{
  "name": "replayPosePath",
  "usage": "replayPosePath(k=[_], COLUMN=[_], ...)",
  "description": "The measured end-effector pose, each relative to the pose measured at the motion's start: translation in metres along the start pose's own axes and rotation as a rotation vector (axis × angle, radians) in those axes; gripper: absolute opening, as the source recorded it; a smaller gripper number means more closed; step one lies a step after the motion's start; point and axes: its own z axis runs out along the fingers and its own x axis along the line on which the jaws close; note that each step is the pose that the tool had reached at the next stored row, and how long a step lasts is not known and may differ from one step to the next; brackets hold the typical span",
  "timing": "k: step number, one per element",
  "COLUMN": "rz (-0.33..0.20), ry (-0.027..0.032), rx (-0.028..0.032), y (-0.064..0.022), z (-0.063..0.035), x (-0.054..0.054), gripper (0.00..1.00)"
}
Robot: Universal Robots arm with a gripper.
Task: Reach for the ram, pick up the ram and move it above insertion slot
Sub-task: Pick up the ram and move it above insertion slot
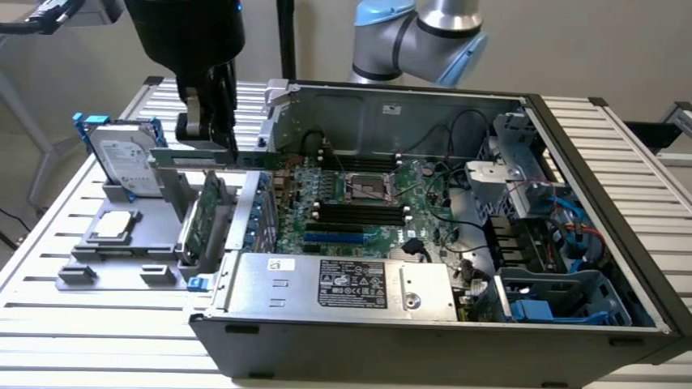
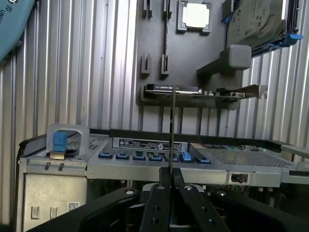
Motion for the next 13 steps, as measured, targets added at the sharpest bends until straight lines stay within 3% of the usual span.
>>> replayPosePath(k=[13], rz=[0.0], ry=[0.0], rx=[0.0], y=[-0.0407], z=[-0.0005], x=[-0.01], gripper=[0.13])
